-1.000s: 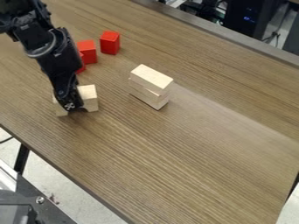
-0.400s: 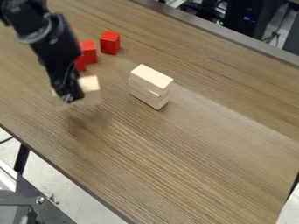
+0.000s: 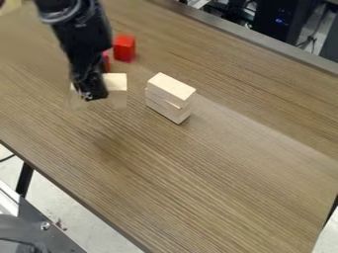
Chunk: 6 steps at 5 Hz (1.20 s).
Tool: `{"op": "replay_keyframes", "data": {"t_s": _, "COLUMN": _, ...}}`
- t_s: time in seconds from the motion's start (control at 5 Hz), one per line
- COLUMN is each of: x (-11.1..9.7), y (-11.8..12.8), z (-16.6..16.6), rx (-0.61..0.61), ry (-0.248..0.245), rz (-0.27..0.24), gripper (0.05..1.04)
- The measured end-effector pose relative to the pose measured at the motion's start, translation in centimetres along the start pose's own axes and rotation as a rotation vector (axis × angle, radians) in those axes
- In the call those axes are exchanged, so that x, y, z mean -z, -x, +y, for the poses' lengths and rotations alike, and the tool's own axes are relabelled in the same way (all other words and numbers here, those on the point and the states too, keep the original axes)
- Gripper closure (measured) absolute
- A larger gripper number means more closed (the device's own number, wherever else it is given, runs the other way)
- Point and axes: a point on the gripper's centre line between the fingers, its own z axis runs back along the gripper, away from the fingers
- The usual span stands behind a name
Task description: Put the arch on top of the rectangular block
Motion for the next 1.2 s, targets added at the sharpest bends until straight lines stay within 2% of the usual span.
{"op": "replay_keyframes", "data": {"t_s": 0.2, "x": -0.2, "y": -0.9, "z": 0.4, "rx": 0.162, "ry": 0.021, "rz": 0.011, "gripper": 0.537}}
{"op": "replay_keyframes", "data": {"t_s": 0.6, "x": -0.9, "y": -3.0, "z": 2.2, "rx": 0.279, "ry": 0.031, "rz": -0.007, "gripper": 0.537}}
{"op": "replay_keyframes", "data": {"t_s": 0.8, "x": -0.5, "y": -4.0, "z": 2.6, "rx": 0.313, "ry": 0.047, "rz": -0.012, "gripper": 0.537}}
{"op": "replay_keyframes", "data": {"t_s": 1.2, "x": 0.2, "y": -6.0, "z": 2.1, "rx": 0.453, "ry": 0.107, "rz": 0.017, "gripper": 0.537}}
